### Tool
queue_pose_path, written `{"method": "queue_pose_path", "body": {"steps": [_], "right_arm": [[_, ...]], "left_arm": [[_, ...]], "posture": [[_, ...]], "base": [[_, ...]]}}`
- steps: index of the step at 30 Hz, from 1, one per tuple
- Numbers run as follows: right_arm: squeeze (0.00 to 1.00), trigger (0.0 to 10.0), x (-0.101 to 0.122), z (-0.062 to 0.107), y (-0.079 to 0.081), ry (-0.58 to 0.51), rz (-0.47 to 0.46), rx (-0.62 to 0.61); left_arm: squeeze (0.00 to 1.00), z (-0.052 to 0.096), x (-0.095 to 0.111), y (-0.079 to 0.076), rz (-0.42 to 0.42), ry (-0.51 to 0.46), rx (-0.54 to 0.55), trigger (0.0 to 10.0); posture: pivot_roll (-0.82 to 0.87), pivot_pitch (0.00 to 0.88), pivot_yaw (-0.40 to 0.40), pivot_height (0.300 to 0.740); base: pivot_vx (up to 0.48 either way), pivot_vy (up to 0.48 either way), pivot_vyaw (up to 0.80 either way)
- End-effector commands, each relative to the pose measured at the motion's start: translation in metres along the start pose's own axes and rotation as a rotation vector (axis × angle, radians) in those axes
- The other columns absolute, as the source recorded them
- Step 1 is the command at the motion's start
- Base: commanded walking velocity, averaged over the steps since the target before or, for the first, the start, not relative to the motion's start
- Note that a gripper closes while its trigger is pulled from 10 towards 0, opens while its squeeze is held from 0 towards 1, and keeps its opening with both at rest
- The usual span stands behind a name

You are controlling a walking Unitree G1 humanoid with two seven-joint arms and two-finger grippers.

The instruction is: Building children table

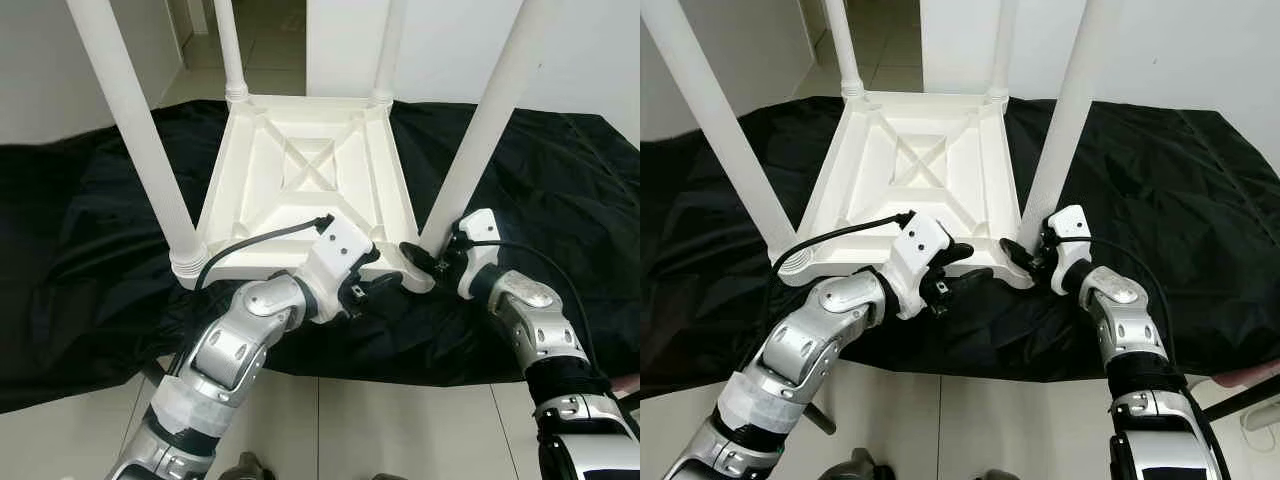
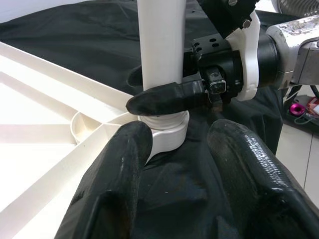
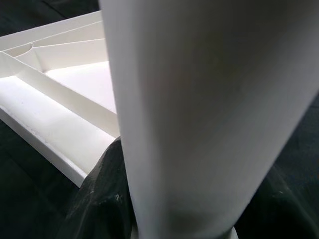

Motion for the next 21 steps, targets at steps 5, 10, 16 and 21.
{"method": "queue_pose_path", "body": {"steps": [5, 10, 16, 21], "right_arm": [[0.0, 10.0, -0.006, -0.001, -0.002, 0.008, -0.029, -0.074], [0.0, 10.0, 0.0, -0.003, -0.006, -0.023, -0.071, -0.211], [0.0, 10.0, 0.004, -0.005, 0.0, -0.065, -0.147, -0.372], [0.0, 10.0, 0.01, -0.004, 0.002, -0.104, -0.215, -0.553]], "left_arm": [[0.0, 0.0, 0.001, -0.006, 0.006, 0.003, -0.064, 10.0], [0.0, -0.001, 0.0, -0.001, 0.013, 0.005, -0.033, 10.0], [0.0, -0.001, -0.002, 0.008, 0.016, 0.012, 0.015, 10.0], [0.0, -0.002, -0.001, 0.016, 0.028, 0.007, 0.057, 10.0]], "posture": [[-0.04, 0.0, 0.03, 0.74], [-0.04, 0.0, 0.031, 0.74], [-0.04, 0.0, 0.033, 0.74], [-0.04, 0.0, 0.029, 0.74]], "base": [[0.0, 0.0, 0.0], [0.0, 0.0, 0.0], [0.0, 0.0, 0.0], [0.0, 0.0, 0.0]]}}
Point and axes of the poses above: a point about 5 cm out from each wrist's last joint towards the gripper, its own z axis pointing back from the gripper into the wrist, its own x axis along the axis of the wrist's last joint, y = z × x, the point moved 6 cm from there along -z, pointing out of the wrist towards the gripper, and after that the axes turned 6 degrees about -z, right-handed, at the moved point
